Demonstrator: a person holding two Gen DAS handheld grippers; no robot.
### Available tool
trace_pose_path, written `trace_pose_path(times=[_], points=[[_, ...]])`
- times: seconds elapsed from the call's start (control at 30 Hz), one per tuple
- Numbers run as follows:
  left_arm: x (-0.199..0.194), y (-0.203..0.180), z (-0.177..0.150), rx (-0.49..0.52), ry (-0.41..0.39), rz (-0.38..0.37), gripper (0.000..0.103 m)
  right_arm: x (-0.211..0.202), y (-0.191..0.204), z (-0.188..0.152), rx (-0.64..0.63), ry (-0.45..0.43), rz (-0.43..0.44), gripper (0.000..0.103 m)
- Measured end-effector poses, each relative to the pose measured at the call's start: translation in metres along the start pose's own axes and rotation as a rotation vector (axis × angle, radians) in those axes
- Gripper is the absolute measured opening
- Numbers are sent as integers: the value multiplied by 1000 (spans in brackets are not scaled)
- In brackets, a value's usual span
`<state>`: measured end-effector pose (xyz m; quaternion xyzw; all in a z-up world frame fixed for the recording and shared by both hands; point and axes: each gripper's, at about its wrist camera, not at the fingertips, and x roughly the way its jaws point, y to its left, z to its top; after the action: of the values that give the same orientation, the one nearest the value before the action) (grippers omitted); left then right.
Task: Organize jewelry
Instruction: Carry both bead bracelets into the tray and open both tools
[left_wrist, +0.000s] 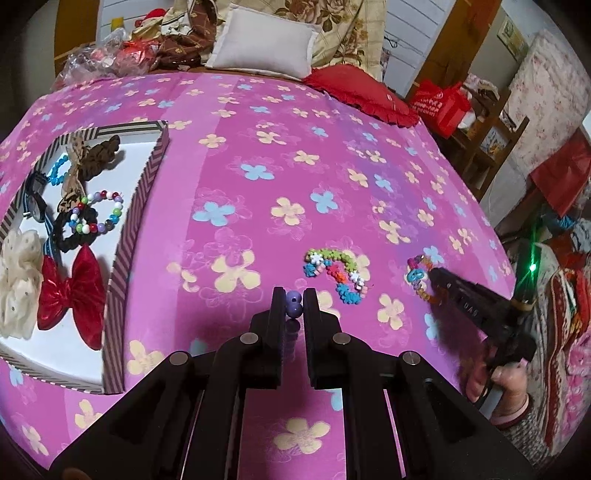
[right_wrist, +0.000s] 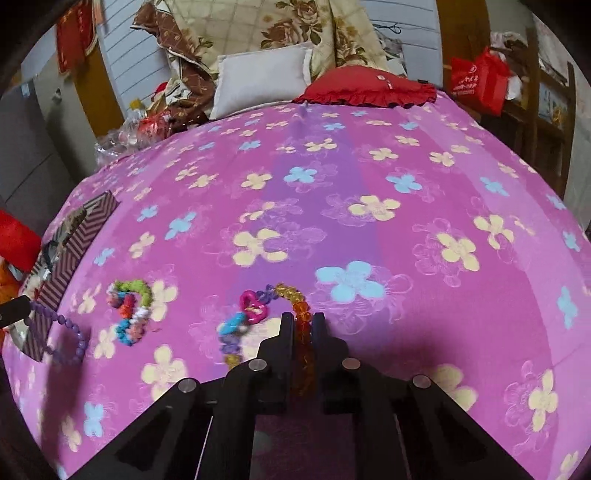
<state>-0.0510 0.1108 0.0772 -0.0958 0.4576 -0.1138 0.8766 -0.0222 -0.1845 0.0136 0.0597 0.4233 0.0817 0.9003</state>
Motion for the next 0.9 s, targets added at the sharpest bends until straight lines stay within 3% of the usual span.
trace_pose_path(times=[0.2, 0.4, 0.6, 0.9], points=[[-34, 27, 12, -29, -83, -30, 8, -50, 29, 25, -12, -104, 20, 9], [-65, 75, 32, -103, -178, -45, 8, -90, 93, 54, -128, -169, 41, 9], [-70, 136, 59, -203, -233, -51, 8, -79, 159, 73, -219, -118, 94, 9], [-23, 208, 104, -306, -209, -99, 8, -28, 268, 106, -343, -37, 157, 9]])
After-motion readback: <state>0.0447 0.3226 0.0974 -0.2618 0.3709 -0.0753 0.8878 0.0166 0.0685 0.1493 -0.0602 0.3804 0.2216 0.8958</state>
